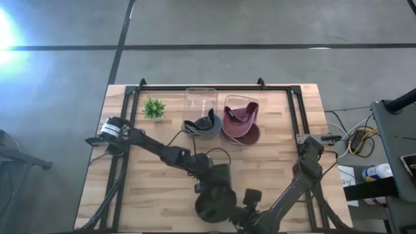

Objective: Pick & Place hat
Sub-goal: Put the black cap into the left transparent bin

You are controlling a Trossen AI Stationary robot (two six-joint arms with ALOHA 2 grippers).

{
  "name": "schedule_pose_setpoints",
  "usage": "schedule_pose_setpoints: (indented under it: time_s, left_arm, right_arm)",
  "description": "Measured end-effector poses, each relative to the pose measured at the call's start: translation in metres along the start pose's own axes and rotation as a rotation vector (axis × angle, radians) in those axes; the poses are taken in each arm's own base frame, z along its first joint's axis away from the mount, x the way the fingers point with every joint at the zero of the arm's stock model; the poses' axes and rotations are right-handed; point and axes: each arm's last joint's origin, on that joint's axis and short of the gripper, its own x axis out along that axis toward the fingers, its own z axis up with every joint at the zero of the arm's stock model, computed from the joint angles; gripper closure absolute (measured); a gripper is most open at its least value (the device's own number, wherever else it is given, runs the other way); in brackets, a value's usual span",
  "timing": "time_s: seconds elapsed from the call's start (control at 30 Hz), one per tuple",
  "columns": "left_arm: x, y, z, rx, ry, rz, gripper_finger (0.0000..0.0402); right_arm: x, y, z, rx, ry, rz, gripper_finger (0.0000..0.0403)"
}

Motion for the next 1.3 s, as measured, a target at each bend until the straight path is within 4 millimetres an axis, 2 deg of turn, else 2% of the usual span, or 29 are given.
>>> schedule_pose_setpoints:
  time_s: [0.2,0.33,0.5,0.67,0.8,0.87,1.0,1.1,1.2,1.3]
  left_arm:
    - [-0.004,-0.026,-0.016,-0.23,0.108,-0.086,0.0191]
    - [-0.007,-0.038,-0.028,-0.368,0.174,-0.042,0.0191]
    - [-0.013,-0.05,-0.036,-0.441,0.112,0.067,0.0191]
    - [-0.018,-0.054,-0.046,-0.508,0.095,0.184,0.0191]
    - [-0.023,-0.053,-0.06,-0.585,0.094,0.328,0.0191]
    - [-0.025,-0.057,-0.059,-0.598,0.046,0.334,0.0191]
    - [-0.024,-0.061,-0.045,-0.518,-0.096,0.258,0.0191]
    - [-0.024,-0.07,-0.034,-0.295,-0.181,0.181,0.0191]
    - [-0.024,-0.078,-0.041,-0.069,-0.158,0.174,0.0191]
    - [-0.023,-0.078,-0.057,0.006,-0.101,0.173,0.0191]
  right_arm:
    - [0.018,-0.009,0.002,0.227,0.091,-0.055,0.0186]
    - [0.025,-0.013,0.004,0.317,0.151,-0.06,0.0186]
    - [0.015,-0.01,0.011,0.48,0.149,0.071,0.0196]
    - [0.002,-0.006,0.017,0.615,0.126,0.208,0.0209]
    - [0.001,-0.003,0.021,0.67,0.099,0.247,0.0213]
    - [0.003,-0.003,0.026,0.686,0.069,0.268,0.0213]
    - [0.016,-0.011,0.041,0.712,0.021,0.258,0.0213]
    - [0.025,-0.02,0.048,0.764,0.009,0.221,0.0213]
    - [0.029,-0.032,0.055,0.821,-0.037,0.196,0.0213]
    - [0.034,-0.051,0.061,0.86,-0.061,0.166,0.0213]
